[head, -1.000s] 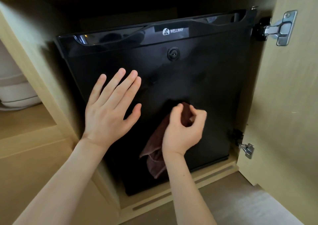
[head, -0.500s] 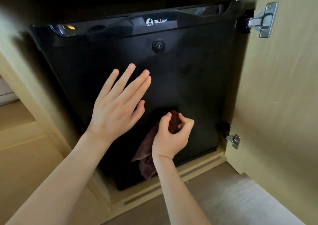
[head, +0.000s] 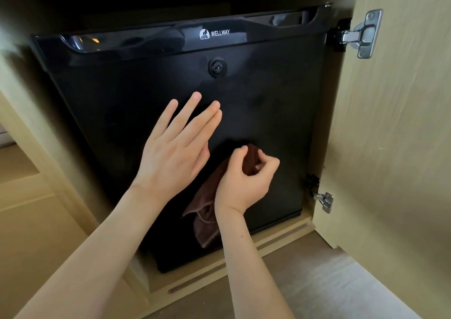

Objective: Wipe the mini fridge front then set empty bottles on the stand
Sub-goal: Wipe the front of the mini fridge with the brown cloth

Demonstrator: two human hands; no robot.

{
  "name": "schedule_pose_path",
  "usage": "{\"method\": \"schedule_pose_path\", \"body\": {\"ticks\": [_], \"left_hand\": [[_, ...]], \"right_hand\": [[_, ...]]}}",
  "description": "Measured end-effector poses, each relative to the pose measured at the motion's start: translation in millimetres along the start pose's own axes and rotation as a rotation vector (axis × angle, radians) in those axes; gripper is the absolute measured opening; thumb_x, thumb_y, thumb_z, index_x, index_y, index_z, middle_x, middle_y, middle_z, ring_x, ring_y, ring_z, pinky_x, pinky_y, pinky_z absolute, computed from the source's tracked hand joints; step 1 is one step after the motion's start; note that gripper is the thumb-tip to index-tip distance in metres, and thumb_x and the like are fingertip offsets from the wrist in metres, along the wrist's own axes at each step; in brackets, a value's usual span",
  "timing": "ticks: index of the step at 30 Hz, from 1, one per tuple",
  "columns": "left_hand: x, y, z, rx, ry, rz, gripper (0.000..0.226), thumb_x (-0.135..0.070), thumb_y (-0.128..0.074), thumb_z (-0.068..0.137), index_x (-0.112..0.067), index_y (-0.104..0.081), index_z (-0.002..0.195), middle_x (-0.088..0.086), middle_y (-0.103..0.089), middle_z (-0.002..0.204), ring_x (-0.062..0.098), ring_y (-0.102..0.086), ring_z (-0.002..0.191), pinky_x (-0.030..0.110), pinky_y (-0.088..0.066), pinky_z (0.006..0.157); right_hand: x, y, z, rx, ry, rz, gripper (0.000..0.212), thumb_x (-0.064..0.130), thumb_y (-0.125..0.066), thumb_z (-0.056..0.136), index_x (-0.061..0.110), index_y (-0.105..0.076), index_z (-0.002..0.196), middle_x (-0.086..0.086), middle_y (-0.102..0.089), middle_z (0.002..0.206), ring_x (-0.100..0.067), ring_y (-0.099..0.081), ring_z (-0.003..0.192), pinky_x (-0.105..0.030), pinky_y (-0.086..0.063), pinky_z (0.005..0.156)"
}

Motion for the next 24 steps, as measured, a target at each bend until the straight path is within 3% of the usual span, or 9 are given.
{"method": "schedule_pose_path", "body": {"ticks": [2,6,8,10,13,16,18,21,24], "left_hand": [[-0.9,-0.6,-1.6,-0.009,0.006,-0.003,0.048,-0.017,-0.042,0.101,-0.012,-0.043,0.149,0.002,-0.040,0.156,0.027,-0.026,0.149,0.044,-0.013,0.124],[-2.5,0.8,-1.9,-0.026,0.012,-0.008,0.048,-0.016,-0.043,0.100,-0.012,-0.043,0.148,0.002,-0.042,0.155,0.027,-0.028,0.149,0.045,-0.017,0.123],[-2.6,0.5,-1.8,-0.029,0.024,-0.011,0.048,-0.016,-0.043,0.100,-0.012,-0.043,0.148,0.002,-0.042,0.155,0.027,-0.028,0.149,0.046,-0.018,0.123],[-3.5,0.4,-1.7,-0.038,0.035,-0.020,0.049,-0.015,-0.044,0.099,-0.012,-0.044,0.148,0.001,-0.043,0.155,0.027,-0.029,0.148,0.046,-0.019,0.123],[-3.4,-1.3,-1.5,-0.041,0.036,-0.020,0.049,-0.015,-0.044,0.099,-0.012,-0.045,0.148,0.002,-0.043,0.155,0.027,-0.029,0.149,0.046,-0.018,0.123],[-3.1,-2.4,-4.1,-0.035,0.028,-0.026,0.049,-0.016,-0.043,0.100,-0.011,-0.043,0.149,0.002,-0.042,0.156,0.027,-0.028,0.149,0.046,-0.018,0.124],[-2.9,-0.9,-5.2,-0.037,0.025,-0.026,0.048,-0.015,-0.044,0.101,-0.012,-0.043,0.148,0.002,-0.042,0.155,0.027,-0.029,0.149,0.047,-0.020,0.123],[-3.9,2.8,-5.1,-0.042,0.033,-0.028,0.047,-0.014,-0.046,0.100,-0.011,-0.046,0.147,0.002,-0.045,0.154,0.028,-0.032,0.147,0.048,-0.023,0.122],[-5.1,4.9,-3.7,-0.035,0.042,-0.034,0.046,-0.013,-0.047,0.099,-0.010,-0.047,0.146,0.004,-0.046,0.152,0.028,-0.033,0.146,0.048,-0.022,0.122]], "right_hand": [[-26.0,17.0,0.2,-0.050,-0.048,-0.029,0.016,0.042,-0.066,0.088,0.038,-0.050,0.090,0.011,-0.062,0.087,-0.007,-0.064,0.082,-0.024,-0.052,0.069],[-79.4,59.7,-5.4,-0.238,-0.378,-0.045,0.017,0.038,-0.065,0.095,0.031,-0.051,0.099,0.019,-0.058,0.088,-0.002,-0.060,0.072,-0.010,-0.039,0.060],[-77.5,55.5,-4.5,-0.230,-0.407,-0.011,0.018,0.038,-0.067,0.094,0.028,-0.054,0.100,0.018,-0.059,0.089,-0.003,-0.061,0.074,-0.010,-0.041,0.061],[-48.5,33.7,-0.1,-0.140,-0.290,0.047,0.018,0.038,-0.070,0.088,0.028,-0.056,0.094,0.015,-0.063,0.086,-0.003,-0.063,0.077,-0.018,-0.047,0.067],[8.8,-3.3,8.8,-0.012,-0.037,0.047,0.020,0.042,-0.069,0.082,0.035,-0.051,0.087,0.015,-0.062,0.084,-0.003,-0.063,0.080,-0.013,-0.046,0.068],[10.0,-4.5,13.0,-0.003,0.064,0.025,0.019,0.041,-0.068,0.086,0.036,-0.050,0.088,0.011,-0.061,0.085,-0.009,-0.063,0.082,-0.019,-0.050,0.070],[-21.8,18.1,10.7,-0.077,-0.040,0.002,0.017,0.040,-0.066,0.089,0.037,-0.050,0.085,0.012,-0.062,0.085,-0.006,-0.063,0.081,-0.020,-0.051,0.069],[-61.3,55.3,5.6,-0.232,-0.298,-0.010,0.019,0.040,-0.064,0.095,0.045,-0.047,0.087,0.025,-0.058,0.085,0.007,-0.061,0.073,-0.005,-0.040,0.060],[-62.3,54.9,11.0,-0.211,-0.377,0.027,0.017,0.039,-0.066,0.095,0.043,-0.050,0.091,0.026,-0.056,0.086,0.004,-0.061,0.074,-0.007,-0.044,0.066]]}}
Point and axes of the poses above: each hand's wrist, its own z-axis towards the middle knuckle, its own y-axis out of the back of the hand, x = y × z, the point moved 8 cm from there along z, towards the middle knuckle
